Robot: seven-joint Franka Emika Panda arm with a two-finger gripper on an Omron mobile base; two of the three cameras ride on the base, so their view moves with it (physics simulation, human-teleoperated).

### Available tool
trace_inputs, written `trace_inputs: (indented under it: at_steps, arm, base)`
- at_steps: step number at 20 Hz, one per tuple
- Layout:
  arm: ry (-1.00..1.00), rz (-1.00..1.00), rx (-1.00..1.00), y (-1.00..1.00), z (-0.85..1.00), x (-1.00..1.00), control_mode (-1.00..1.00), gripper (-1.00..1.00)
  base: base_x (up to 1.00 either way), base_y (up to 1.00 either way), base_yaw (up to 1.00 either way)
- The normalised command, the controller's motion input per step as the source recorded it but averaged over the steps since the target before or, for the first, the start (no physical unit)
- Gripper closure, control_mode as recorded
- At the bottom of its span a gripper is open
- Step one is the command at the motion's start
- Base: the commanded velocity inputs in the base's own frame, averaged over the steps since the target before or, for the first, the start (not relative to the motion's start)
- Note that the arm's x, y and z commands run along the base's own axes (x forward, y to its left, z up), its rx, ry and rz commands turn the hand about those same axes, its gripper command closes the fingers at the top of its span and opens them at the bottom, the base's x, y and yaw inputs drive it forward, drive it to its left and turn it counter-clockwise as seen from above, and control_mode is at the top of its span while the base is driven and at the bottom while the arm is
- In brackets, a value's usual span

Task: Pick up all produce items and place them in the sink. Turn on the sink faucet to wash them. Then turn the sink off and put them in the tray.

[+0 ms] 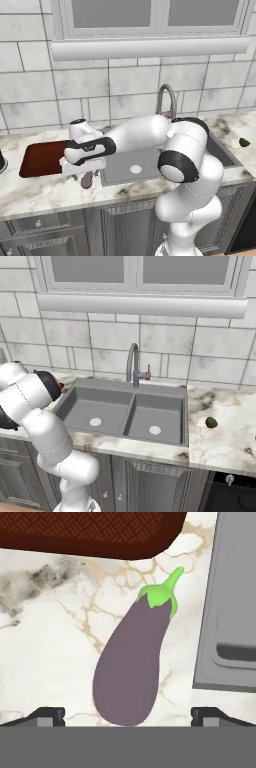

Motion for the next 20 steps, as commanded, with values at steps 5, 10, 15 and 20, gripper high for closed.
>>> trace_inputs:
  at_steps: [5, 10, 15, 20]
  arm:
    - [0.00, 0.00, 0.00, 0.01, -0.12, 0.35, -1.00, -1.00]
    - [-0.01, 0.00, 0.00, -0.03, -0.18, 0.03, -1.00, -1.00]
    - [-0.04, 0.00, 0.02, -0.08, -0.18, 0.00, -1.00, -1.00]
    - [-0.05, 0.00, 0.04, -0.07, -0.16, 0.00, -1.00, -1.00]
  base:
    - [0.00, 0.00, 0.00]
    - [0.00, 0.00, 0.00]
    - [0.00, 0.00, 0.00]
    - [0.00, 0.00, 0.00]
